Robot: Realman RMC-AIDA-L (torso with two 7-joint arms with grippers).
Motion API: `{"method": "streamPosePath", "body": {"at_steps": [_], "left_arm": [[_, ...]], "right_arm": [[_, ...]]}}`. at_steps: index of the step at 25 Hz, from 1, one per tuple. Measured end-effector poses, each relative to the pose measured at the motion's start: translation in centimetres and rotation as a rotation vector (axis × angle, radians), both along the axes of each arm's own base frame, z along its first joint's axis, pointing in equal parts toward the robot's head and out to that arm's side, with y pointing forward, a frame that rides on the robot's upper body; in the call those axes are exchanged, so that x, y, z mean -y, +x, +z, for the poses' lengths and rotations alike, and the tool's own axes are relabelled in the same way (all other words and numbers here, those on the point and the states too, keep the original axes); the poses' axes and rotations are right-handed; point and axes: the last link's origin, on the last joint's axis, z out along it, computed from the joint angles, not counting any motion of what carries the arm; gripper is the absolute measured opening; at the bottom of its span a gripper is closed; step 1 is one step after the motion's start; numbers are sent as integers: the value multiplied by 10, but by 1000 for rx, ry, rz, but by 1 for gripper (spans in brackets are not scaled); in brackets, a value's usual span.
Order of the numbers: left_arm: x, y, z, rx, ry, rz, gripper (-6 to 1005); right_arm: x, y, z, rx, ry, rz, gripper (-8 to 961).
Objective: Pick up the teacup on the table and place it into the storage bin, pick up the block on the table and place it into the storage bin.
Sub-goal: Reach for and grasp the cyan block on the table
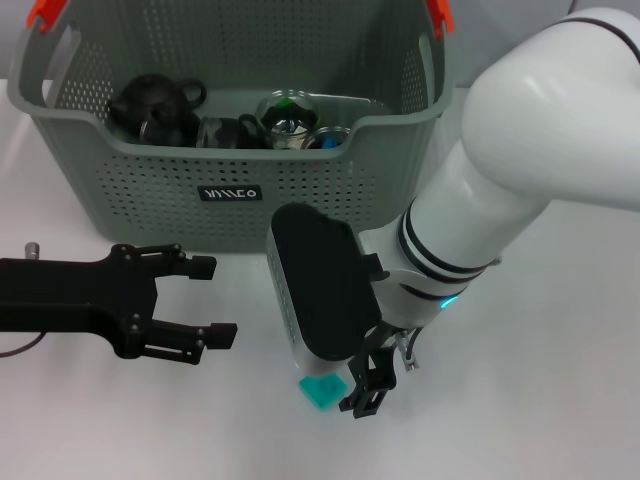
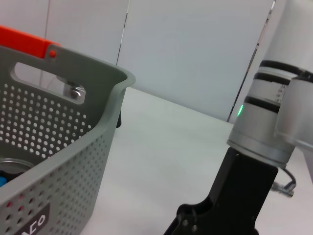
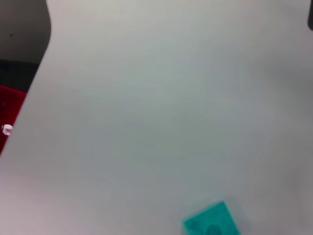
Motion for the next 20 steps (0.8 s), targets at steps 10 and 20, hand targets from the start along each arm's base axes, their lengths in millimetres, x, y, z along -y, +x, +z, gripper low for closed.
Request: {"method": "streamPosePath", "body": {"at_steps": [10, 20], "left_arm": [[-1, 1, -2, 15, -1, 10, 932], [-4, 3, -2, 15, 2, 3, 932]], "right_arm": [[2, 5, -11, -18, -26, 27, 842], [1, 9, -14, -28, -27, 2, 824]]}}
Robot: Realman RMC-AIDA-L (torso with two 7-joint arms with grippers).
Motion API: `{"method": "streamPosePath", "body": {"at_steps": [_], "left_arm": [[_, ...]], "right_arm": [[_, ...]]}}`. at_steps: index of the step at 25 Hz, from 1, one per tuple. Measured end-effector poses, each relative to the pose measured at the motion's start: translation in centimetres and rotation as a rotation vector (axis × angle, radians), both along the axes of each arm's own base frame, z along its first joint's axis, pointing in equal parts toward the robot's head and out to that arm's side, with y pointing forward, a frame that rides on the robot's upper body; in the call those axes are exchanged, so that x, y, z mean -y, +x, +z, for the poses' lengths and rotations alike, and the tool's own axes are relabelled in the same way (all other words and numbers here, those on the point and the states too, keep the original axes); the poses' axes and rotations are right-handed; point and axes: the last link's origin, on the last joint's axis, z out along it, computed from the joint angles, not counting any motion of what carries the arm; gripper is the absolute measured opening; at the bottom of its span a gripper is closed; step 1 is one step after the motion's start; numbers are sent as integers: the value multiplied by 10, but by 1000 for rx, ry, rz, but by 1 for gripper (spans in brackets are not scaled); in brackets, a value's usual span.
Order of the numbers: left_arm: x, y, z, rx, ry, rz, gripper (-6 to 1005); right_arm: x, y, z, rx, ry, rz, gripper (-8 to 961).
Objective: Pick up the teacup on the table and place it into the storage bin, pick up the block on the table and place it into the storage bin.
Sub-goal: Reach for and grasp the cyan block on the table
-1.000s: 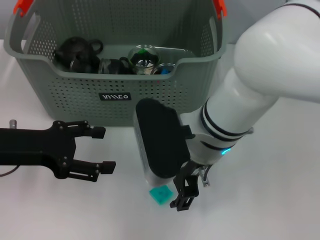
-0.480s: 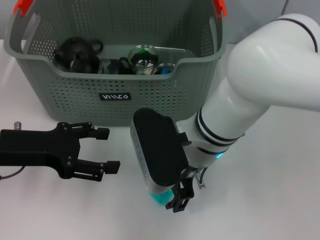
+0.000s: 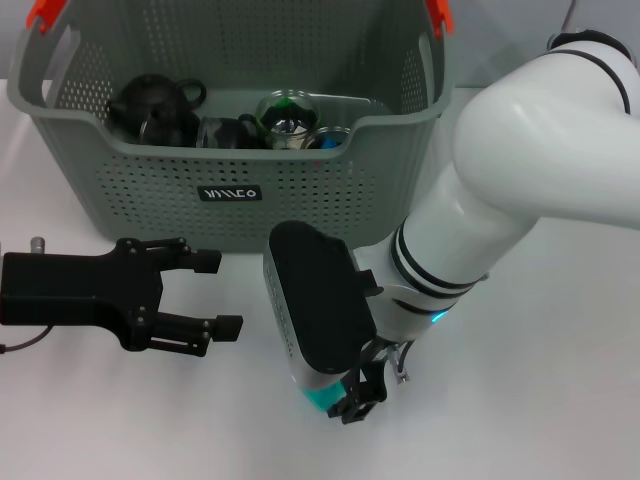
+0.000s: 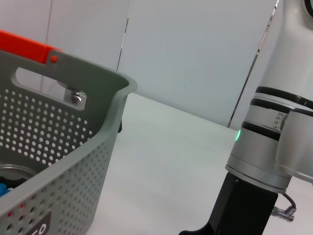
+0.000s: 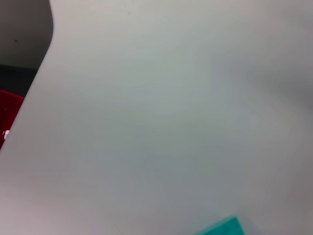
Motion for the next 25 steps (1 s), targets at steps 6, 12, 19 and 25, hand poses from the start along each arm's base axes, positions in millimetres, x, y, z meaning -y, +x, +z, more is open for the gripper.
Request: {"method": "streamPosePath", "body": {"at_steps": [6, 12, 19, 25], "left_arm": [[0, 0, 0, 0, 1, 0, 932], [-1, 0, 0, -1, 2, 1, 932], [-1, 0, -1, -4, 3, 3, 933], [-1, 0, -1, -4, 3, 4, 933]], "right_arm": [[2, 0, -3, -16, -3, -9, 748], [2, 3, -3, -19, -3, -25, 655], [2, 4, -4, -19, 1, -33, 587], [1, 6, -3, -19, 12, -49, 529]]}}
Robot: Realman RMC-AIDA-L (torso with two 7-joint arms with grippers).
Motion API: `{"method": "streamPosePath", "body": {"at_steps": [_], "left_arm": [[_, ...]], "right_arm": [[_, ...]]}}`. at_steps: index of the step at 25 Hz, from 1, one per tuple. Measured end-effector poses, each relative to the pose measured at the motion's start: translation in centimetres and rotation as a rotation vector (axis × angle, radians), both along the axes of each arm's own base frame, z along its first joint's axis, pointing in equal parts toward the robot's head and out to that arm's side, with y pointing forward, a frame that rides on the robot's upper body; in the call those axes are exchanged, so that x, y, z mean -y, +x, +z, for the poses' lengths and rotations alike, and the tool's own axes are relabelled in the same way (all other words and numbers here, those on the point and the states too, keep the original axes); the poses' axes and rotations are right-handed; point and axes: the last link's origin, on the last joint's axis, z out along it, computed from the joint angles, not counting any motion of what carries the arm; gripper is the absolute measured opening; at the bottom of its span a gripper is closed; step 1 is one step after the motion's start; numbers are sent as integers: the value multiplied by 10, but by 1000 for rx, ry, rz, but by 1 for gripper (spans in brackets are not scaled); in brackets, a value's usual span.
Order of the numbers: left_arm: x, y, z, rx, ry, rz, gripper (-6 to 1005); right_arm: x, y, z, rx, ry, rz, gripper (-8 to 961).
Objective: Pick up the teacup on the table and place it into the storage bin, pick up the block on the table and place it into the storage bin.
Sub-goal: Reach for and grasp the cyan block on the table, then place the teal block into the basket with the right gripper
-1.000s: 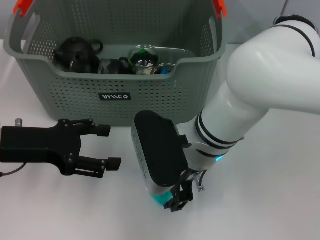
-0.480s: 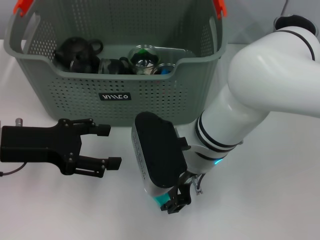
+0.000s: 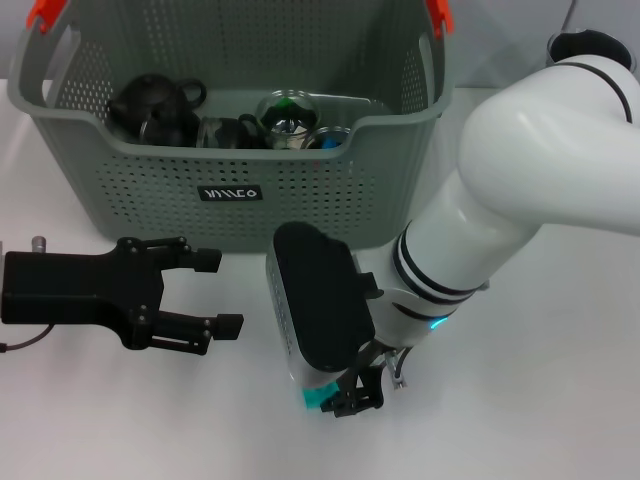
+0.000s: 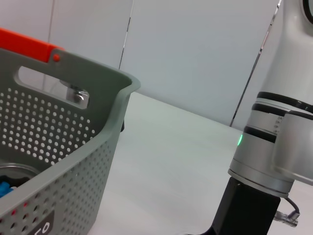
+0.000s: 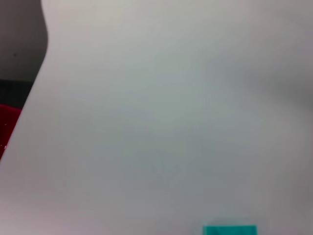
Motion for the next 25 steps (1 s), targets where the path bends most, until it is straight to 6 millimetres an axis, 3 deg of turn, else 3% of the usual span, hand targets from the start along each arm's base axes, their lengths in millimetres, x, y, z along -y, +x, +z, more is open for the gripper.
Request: {"method": "streamPosePath", "body": {"at_steps": [7, 12, 25], "left_arm": [[0, 0, 0, 1, 0, 0, 933], [1, -1, 2, -1, -3, 0, 933], [10, -17, 12, -40, 18, 23, 933]], "right_arm": [[-3, -4, 4, -9, 21, -18, 436], [-4, -10, 14, -16, 28, -62, 436], [-5, -29, 84, -135, 68, -216, 437]]}}
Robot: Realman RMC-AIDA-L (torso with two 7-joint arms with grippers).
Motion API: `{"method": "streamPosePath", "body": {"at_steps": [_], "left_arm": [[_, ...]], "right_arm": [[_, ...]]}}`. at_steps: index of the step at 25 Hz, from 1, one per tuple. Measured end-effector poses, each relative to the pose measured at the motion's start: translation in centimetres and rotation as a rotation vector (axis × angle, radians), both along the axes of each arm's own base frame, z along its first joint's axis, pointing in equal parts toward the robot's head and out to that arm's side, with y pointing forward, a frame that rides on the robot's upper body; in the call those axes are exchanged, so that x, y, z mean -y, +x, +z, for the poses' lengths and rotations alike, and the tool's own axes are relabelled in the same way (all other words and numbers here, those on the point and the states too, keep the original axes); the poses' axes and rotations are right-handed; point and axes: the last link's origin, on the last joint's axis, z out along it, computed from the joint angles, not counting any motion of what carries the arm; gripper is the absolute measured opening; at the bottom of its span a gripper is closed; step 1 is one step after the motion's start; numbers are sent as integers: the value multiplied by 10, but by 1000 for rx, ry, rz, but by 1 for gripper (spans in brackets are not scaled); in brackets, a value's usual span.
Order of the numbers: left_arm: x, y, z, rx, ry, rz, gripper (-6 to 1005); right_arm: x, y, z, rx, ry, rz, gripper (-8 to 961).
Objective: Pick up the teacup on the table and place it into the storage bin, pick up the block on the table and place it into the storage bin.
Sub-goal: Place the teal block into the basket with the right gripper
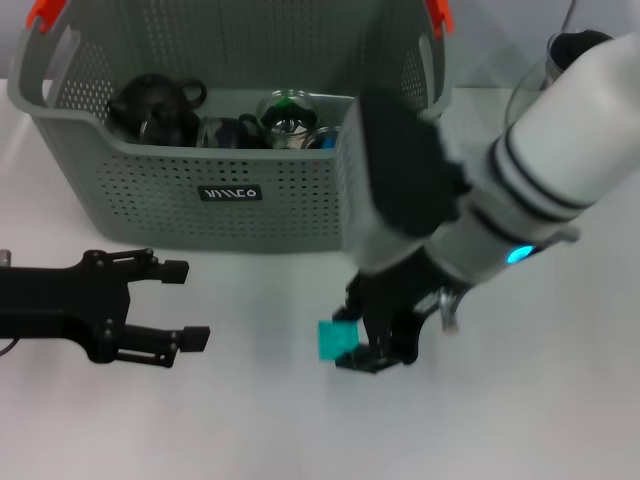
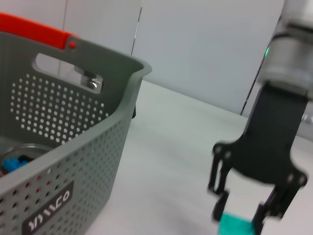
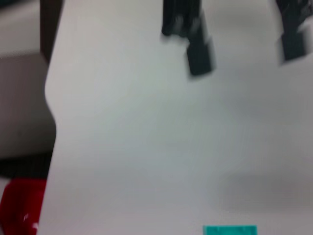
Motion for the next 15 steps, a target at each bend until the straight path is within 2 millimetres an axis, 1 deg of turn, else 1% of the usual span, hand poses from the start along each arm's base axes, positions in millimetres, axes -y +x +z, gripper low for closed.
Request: {"method": "streamPosePath", "body": {"at_steps": [4, 10, 12, 15], "left_arm": [[2, -2, 1, -11, -10, 3, 933], [3, -2, 2, -18, -8, -9, 933], [3, -2, 2, -20, -6, -16, 933], [3, -2, 1, -21, -5, -23, 932]], "right_arm": [[4, -23, 31, -68, 40, 12, 437], [2, -73, 73, -186, 166, 94, 436], [-2, -89, 81, -230, 212, 125, 436], [-18, -108, 91, -290, 311, 150, 436]]}}
